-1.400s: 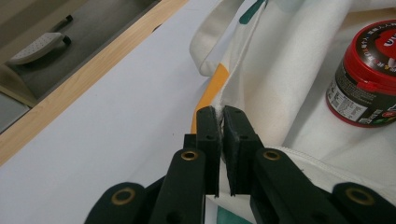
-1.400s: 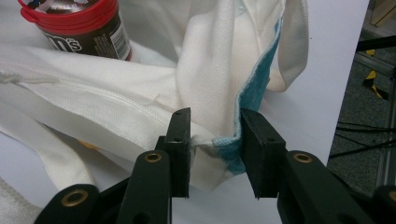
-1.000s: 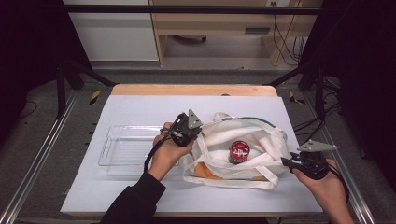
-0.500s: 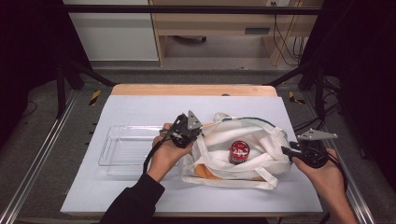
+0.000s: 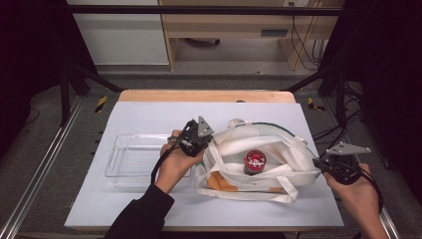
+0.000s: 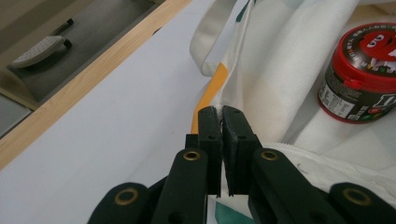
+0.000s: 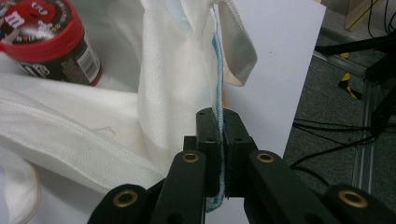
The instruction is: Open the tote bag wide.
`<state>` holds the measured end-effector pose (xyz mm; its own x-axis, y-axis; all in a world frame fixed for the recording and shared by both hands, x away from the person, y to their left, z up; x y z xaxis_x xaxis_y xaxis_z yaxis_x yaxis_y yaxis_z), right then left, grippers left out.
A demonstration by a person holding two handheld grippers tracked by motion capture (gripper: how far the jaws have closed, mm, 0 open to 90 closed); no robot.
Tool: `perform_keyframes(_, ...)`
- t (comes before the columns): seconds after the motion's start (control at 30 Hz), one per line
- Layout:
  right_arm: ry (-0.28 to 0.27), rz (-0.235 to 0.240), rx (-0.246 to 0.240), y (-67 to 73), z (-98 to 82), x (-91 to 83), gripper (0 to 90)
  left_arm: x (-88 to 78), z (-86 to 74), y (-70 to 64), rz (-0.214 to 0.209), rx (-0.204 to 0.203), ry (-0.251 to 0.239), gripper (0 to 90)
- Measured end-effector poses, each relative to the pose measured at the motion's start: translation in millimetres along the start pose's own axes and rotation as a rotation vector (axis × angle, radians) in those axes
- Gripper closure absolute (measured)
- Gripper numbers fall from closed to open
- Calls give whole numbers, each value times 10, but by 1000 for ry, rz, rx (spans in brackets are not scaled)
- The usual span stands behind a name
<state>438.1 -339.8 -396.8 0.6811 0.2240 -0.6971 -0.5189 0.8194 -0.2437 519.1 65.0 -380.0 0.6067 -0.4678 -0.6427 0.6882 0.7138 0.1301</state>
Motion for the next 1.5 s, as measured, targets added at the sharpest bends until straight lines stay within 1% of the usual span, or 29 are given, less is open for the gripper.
perform_keyframes(0.1, 18, 16, 0, 21, -107, 84, 882, 73, -58, -19, -5, 6, 36, 866)
perform_keyframes(0.17, 32, 35, 18, 27, -203, 185, 882, 112, -93, -37, -9, 7, 51, 867)
perform_keyframes(0.23, 27, 51, 19, 43, -266, 260, 877, 133, -114, -51, -13, 13, 62, 868)
perform_keyframes(0.27, 26, 53, 22, 45, -279, 271, 871, 131, -119, -57, -14, 15, 65, 868)
perform_keyframes(0.3, 14, 51, 23, 42, -278, 267, 851, 125, -120, -60, -18, 17, 68, 868)
perform_keyframes(0.4, -39, 37, 14, 45, -214, 183, 731, 105, -127, -67, -26, 23, 81, 869)
perform_keyframes(0.47, -85, 19, -12, 52, -149, 106, 664, 92, -137, -78, -30, 28, 86, 870)
perform_keyframes(0.53, -130, 6, -22, 94, -75, 20, 620, 79, -153, -102, -35, 30, 90, 873)
perform_keyframes(0.6, -162, 4, -40, 147, -14, -37, 591, 68, -172, -127, -40, 41, 97, 877)
perform_keyframes(0.7, -203, 35, -65, 281, 58, -74, 553, 53, -200, -158, -45, 48, 107, 880)
perform_keyframes(0.73, -219, 47, -88, 328, 76, -77, 539, 52, -208, -161, -45, 50, 107, 880)
perform_keyframes(0.77, -237, 75, -102, 394, 97, -77, 531, 50, -210, -158, -46, 50, 106, 880)
perform_keyframes(0.8, -246, 86, -114, 431, 109, -72, 519, 45, -206, -145, -46, 45, 103, 881)
perform_keyframes(0.83, -257, 113, -127, 510, 132, -64, 503, 49, -205, -141, -48, 36, 94, 882)
perform_keyframes(0.87, -262, 126, -139, 544, 142, -61, 497, 49, -201, -132, -49, 35, 94, 883)
perform_keyframes(0.9, -267, 136, -141, 582, 153, -56, 489, 46, -195, -123, -47, 35, 101, 884)
perform_keyframes(0.93, -272, 152, -147, 625, 166, -45, 477, 54, -193, -120, -48, 26, 94, 885)
perform_keyframes(1.03, -275, 199, -170, 754, 197, -11, 447, 60, -188, -110, -48, 21, 83, 887)
perform_keyframes(1.2, -277, 250, -189, 918, 222, 51, 400, 60, -180, -106, -45, 18, 82, 891)
perform_keyframes(1.27, -280, 265, -201, 977, 235, 79, 389, 61, -177, -104, -48, 16, 83, 892)
perform_keyframes(1.4, -268, 290, -230, 1089, 277, 158, 352, 48, -169, -102, -49, 13, 83, 893)
perform_keyframes(1.47, -261, 302, -246, 1145, 296, 205, 352, 39, -165, -96, -50, 12, 83, 893)
perform_keyframes(1.5, -260, 302, -258, 1169, 301, 225, 365, 38, -165, -91, -50, 7, 73, 892)
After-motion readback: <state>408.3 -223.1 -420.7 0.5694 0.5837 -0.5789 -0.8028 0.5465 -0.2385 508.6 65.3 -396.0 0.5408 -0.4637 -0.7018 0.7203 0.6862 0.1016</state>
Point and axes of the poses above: each handheld gripper's, and its own axes: x roughly forward along the jaws, z roughly out of its top, y roughly to its left, the point moved 1 cm from there along x, roughly forward along the jaws, and after that the axes turned 10 degrees about -x, right-handed, at the moved point
